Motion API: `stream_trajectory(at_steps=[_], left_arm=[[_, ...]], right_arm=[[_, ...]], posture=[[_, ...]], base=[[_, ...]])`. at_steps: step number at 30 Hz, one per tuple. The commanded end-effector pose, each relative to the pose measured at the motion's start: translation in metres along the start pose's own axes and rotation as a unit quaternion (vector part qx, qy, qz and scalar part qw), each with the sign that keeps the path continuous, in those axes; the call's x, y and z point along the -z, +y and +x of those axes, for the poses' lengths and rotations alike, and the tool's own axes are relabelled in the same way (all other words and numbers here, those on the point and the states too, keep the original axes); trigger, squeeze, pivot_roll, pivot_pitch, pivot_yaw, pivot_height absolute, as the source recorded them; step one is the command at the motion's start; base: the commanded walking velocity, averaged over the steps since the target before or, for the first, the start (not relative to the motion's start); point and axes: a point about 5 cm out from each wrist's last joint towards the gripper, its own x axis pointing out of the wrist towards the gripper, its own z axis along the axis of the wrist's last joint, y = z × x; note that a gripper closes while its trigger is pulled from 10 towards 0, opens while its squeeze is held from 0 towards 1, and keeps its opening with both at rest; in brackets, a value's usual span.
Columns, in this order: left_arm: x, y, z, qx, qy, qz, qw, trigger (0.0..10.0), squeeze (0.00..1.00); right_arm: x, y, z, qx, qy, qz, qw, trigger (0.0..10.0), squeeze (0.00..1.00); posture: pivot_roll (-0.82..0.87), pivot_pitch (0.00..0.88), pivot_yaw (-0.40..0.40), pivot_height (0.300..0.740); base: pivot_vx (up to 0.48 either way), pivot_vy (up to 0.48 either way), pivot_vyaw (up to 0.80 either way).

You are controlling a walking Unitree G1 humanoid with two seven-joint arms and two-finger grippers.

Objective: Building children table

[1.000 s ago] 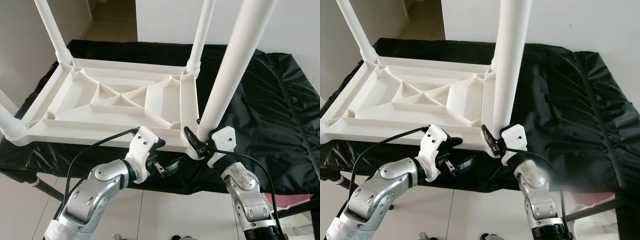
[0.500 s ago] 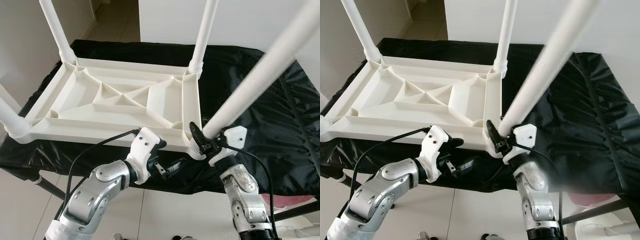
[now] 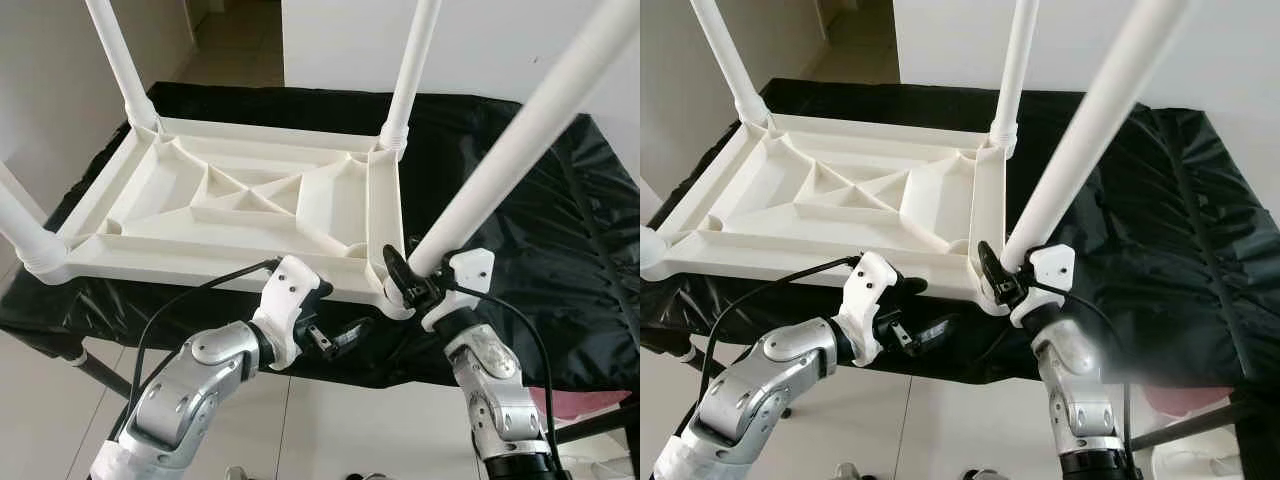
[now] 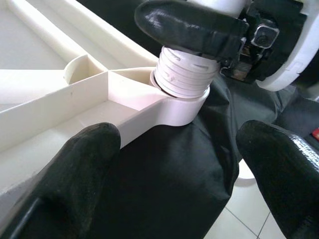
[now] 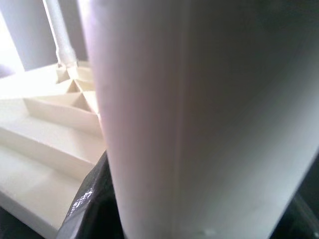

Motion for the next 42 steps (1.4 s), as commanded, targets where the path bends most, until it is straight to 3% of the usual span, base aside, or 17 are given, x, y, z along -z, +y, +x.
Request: stream_trajectory(at_steps=[1,5,13,25,42], left_arm=[[0.004,-0.001,0.0,-0.006,0.008,0.0,1.0,10.0,0.0],[0.004,-0.001,0.0,-0.007,0.008,0.0,1.0,10.0,0.0],[0.004,-0.001,-0.002,-0.011,0.007,-0.001,1.0,10.0,0.0],[0.004,-0.001,-0.002,-0.01,0.009,0.002,1.0,10.0,0.0],[0.003,0.001,-0.002,-0.013,0.009,0.003,1.0,10.0,0.0]], right_arm=[[0.013,0.001,-0.001,-0.028,0.048,-0.04,0.998,10.0,0.0],[0.014,0.005,0.0,-0.071,0.056,-0.093,0.992,10.0,0.0],[0.017,0.006,-0.002,-0.087,0.065,-0.104,0.989,10.0,0.0],[0.025,-0.004,-0.001,-0.033,0.097,0.002,0.995,10.0,0.0],[0.033,-0.002,-0.004,0.024,0.116,0.06,0.991,10.0,0.0]], posture=[[0.0,0.108,0.016,0.74],[0.0,0.11,0.014,0.74],[0.01,0.116,0.012,0.74],[0.01,0.122,0.016,0.74],[0.01,0.136,0.018,0.74]], base=[[0.0,0.0,0.0],[0.0,0.0,0.0],[0.0,0.0,0.0],[0.0,0.0,0.0],[0.0,0.0,0.0]])
